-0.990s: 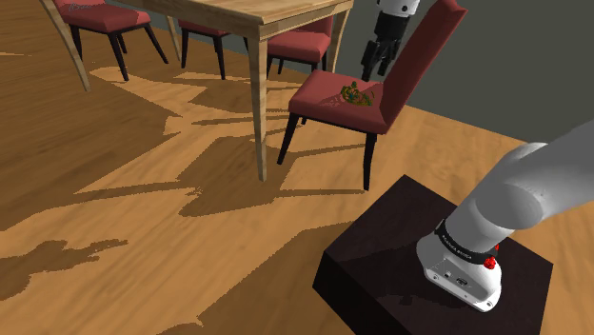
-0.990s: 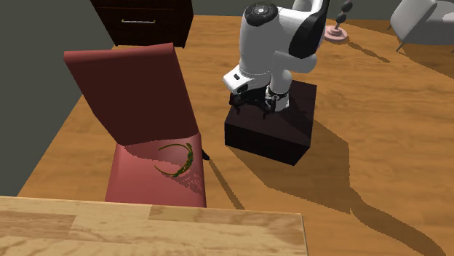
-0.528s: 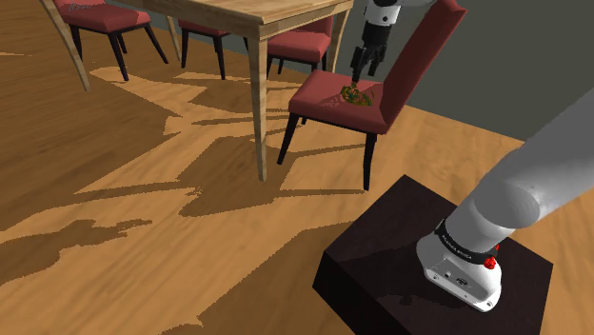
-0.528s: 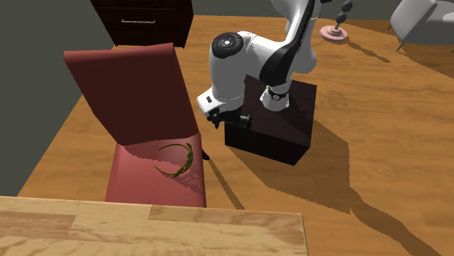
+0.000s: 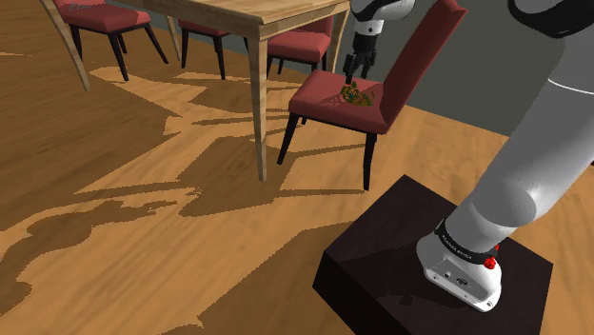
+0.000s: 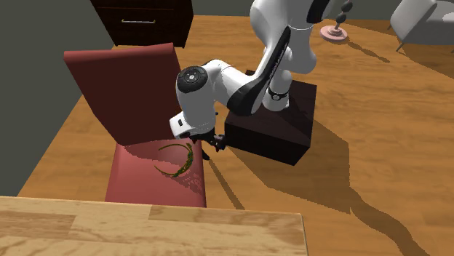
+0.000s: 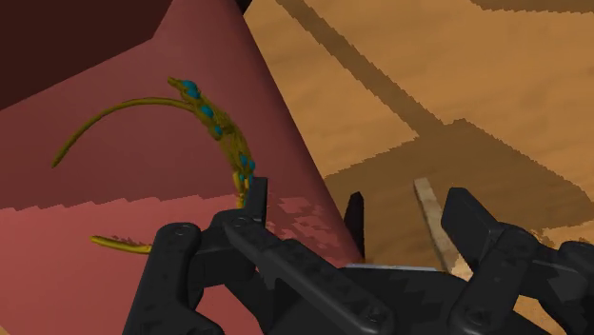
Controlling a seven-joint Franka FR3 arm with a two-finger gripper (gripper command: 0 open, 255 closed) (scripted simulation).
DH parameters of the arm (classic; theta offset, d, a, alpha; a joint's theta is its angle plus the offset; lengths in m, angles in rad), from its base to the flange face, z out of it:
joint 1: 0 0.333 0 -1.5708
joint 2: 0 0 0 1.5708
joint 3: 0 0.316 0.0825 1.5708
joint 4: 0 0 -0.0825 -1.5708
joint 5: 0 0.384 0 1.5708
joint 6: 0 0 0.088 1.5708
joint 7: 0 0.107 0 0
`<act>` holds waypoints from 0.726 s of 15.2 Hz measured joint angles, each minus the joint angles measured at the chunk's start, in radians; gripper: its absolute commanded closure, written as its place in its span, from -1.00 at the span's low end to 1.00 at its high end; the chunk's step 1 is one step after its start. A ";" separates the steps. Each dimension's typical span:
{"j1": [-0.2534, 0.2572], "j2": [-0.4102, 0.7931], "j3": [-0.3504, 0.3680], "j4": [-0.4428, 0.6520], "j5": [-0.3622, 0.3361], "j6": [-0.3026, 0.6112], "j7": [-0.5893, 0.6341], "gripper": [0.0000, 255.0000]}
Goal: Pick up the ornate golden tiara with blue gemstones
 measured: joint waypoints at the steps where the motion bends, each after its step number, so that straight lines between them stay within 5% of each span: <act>1: -0.006 0.040 -0.004 0.044 0.004 -0.006 -0.006 -1.00; 7: -0.054 0.256 -0.021 0.263 0.025 -0.019 -0.041 -1.00; 11: -0.058 0.289 -0.019 0.265 0.029 0.011 -0.041 -1.00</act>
